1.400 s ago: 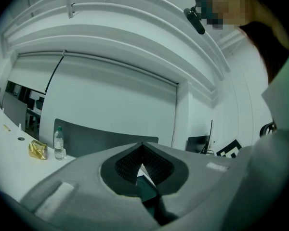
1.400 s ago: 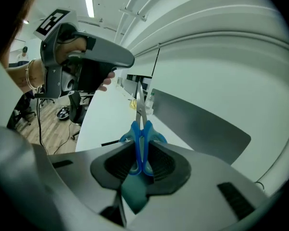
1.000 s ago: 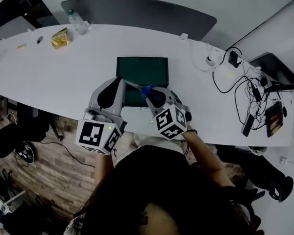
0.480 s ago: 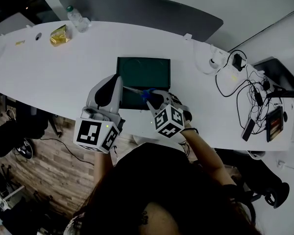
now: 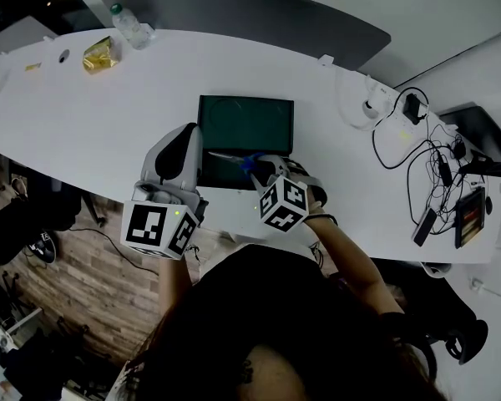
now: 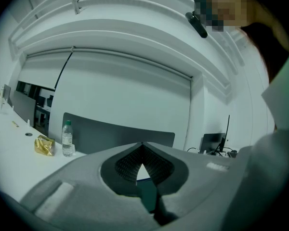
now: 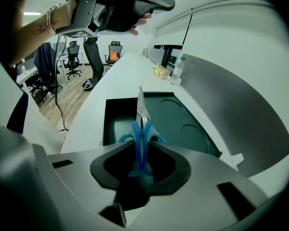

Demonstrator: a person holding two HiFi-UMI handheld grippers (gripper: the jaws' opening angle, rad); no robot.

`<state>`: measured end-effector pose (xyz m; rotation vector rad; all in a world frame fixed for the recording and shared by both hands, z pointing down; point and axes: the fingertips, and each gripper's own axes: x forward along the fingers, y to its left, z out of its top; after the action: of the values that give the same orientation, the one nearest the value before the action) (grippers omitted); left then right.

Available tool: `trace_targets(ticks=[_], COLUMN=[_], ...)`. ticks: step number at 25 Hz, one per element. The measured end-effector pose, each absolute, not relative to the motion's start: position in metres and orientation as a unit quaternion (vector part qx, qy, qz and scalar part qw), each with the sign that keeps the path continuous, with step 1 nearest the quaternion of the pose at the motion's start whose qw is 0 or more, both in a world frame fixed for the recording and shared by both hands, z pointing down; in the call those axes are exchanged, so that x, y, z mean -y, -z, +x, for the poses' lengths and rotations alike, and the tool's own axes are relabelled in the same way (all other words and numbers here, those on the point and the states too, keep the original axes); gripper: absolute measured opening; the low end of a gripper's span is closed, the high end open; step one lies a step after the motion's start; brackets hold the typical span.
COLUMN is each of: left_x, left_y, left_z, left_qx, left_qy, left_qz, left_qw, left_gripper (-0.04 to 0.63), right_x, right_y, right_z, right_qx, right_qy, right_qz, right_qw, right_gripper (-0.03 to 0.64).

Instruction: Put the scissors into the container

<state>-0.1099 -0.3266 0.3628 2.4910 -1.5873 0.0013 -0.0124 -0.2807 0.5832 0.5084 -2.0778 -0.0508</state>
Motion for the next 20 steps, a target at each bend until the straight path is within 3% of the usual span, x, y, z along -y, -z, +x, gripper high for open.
trace_targets(ticks=[20], left_x=[0.343], left_y=[-0.386], left_z=[-0.116], left_qx=[0.544], left_qy=[-0.016], left_qz=[0.830], left_qw=[0.118], left_gripper=[0.011], right_x=[0.280], right_y=[-0.641], right_z=[-0.005], right_qx=[0.802], right_qy=[-0.009], right_qz=[0.151], right_qw=[0.577], right_gripper=[0.092])
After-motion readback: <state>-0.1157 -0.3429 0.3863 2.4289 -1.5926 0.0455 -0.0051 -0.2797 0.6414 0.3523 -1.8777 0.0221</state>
